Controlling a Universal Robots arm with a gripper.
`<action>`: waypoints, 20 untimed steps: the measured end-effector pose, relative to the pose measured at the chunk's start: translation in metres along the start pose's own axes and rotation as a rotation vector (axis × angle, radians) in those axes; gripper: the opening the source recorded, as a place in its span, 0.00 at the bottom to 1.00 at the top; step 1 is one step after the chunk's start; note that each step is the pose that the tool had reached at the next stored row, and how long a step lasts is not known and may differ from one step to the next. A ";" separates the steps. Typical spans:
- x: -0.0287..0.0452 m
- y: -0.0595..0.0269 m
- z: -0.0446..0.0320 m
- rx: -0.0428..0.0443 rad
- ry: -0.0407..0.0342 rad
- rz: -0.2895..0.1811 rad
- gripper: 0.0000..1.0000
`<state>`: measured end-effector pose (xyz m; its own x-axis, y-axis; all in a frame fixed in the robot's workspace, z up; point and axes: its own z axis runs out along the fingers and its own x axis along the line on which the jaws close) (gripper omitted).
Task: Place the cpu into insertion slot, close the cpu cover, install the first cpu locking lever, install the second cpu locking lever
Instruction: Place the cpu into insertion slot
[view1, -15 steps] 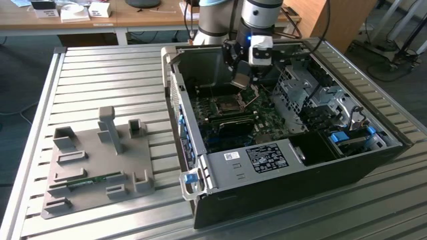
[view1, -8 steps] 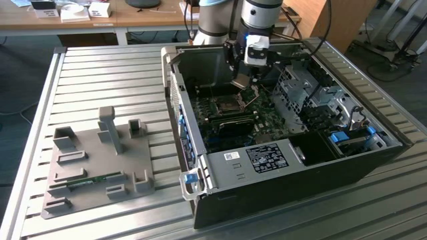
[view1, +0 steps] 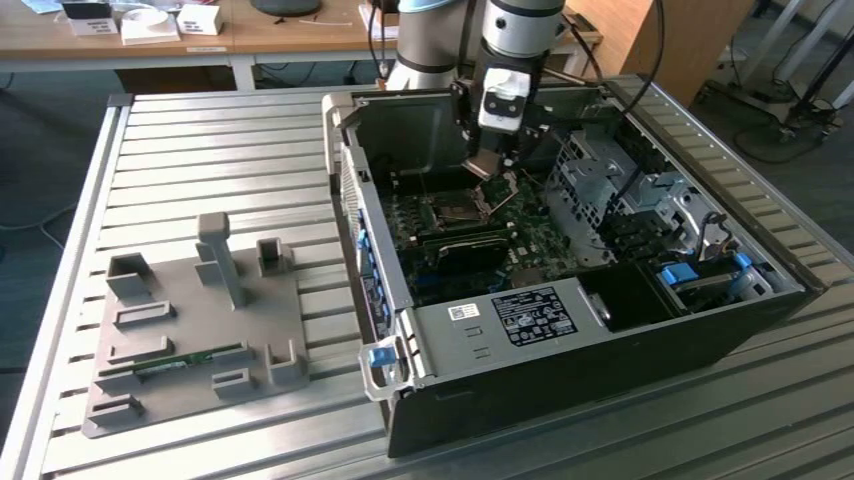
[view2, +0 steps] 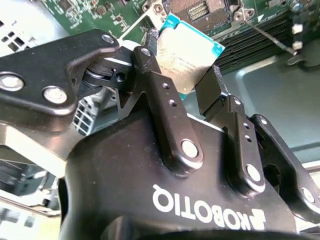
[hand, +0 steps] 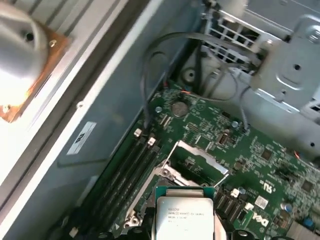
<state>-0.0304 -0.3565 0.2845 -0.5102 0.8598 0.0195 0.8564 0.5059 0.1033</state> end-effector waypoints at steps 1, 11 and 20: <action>0.0000 0.0000 0.0001 -0.0003 -0.0020 0.020 0.54; 0.0000 -0.0001 0.0011 -0.0039 -0.0207 0.199 0.54; 0.0000 -0.0002 0.0020 -0.0071 -0.0376 0.362 0.54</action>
<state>-0.0304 -0.3565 0.2825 -0.1706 0.9851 0.0195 0.9804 0.1678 0.1033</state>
